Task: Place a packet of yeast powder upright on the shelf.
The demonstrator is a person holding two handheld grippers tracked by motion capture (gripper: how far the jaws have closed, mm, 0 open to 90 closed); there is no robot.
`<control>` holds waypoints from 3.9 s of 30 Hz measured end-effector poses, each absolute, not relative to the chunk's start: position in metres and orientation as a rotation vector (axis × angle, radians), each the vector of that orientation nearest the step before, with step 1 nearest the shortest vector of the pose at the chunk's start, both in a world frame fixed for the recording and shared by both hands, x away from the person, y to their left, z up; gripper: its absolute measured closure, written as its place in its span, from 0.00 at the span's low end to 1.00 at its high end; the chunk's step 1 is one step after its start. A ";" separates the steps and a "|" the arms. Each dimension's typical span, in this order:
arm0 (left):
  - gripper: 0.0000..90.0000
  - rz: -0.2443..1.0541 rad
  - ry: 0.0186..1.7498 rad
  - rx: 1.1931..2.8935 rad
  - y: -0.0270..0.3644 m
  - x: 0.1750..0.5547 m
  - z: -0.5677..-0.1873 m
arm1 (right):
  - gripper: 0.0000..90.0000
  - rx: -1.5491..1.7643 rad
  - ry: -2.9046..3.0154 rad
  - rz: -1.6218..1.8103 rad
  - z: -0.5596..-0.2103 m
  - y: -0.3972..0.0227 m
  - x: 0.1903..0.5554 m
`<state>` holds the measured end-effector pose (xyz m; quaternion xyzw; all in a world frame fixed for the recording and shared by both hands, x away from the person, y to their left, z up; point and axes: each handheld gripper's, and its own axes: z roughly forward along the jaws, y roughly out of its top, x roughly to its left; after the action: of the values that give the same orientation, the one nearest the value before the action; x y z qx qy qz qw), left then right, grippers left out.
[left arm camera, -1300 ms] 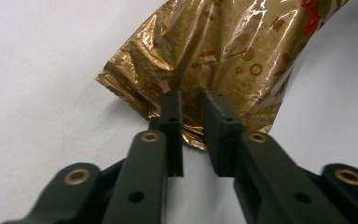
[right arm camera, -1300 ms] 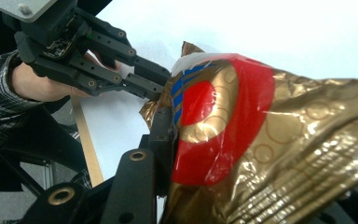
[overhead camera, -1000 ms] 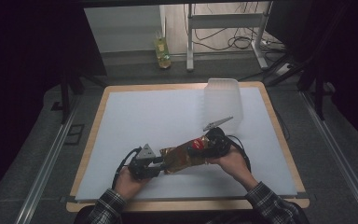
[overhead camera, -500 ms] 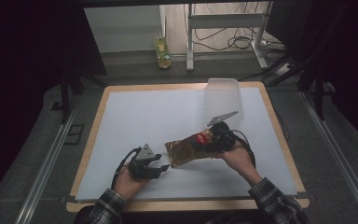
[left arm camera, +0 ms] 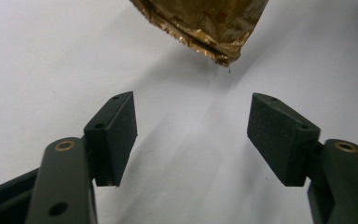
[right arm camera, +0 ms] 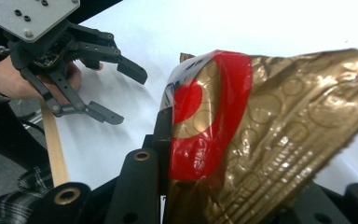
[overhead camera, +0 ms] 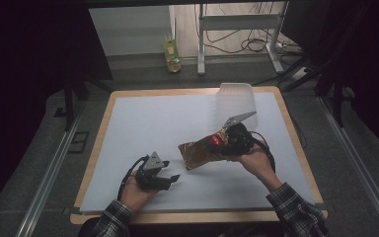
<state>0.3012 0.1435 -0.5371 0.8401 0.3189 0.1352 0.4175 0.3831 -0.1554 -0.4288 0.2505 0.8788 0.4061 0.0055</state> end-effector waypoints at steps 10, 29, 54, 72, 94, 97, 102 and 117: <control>0.32 0.353 0.783 2.123 0.143 0.301 -0.538 | 0.78 0.711 2.730 1.256 -0.416 -0.162 0.389; 0.22 0.325 0.761 2.079 0.147 0.300 -0.536 | 0.78 0.596 2.714 1.225 -0.387 -0.179 0.412; 0.16 0.361 0.744 2.072 0.151 0.299 -0.534 | 0.78 0.522 2.617 1.151 -0.336 -0.214 0.453; 0.14 0.382 0.754 2.070 0.155 0.300 -0.533 | 0.78 0.498 2.537 0.990 -0.320 -0.244 0.485; 0.13 0.378 0.771 2.044 0.157 0.301 -0.533 | 0.78 0.397 2.545 0.801 -0.332 -0.259 0.523; 0.13 0.382 0.768 2.055 0.158 0.301 -0.533 | 0.78 0.382 2.555 0.789 -0.334 -0.258 0.527; 0.12 0.378 0.772 2.050 0.158 0.301 -0.534 | 0.78 0.365 2.566 0.769 -0.336 -0.259 0.530; 0.12 0.375 0.769 2.059 0.158 0.301 -0.534 | 0.79 0.248 2.603 0.813 -0.325 -0.255 0.518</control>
<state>0.3011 0.1575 -0.5339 0.8291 0.3098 0.1511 0.4403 0.5179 -0.2553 -0.3251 0.0887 0.9313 0.2910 0.2001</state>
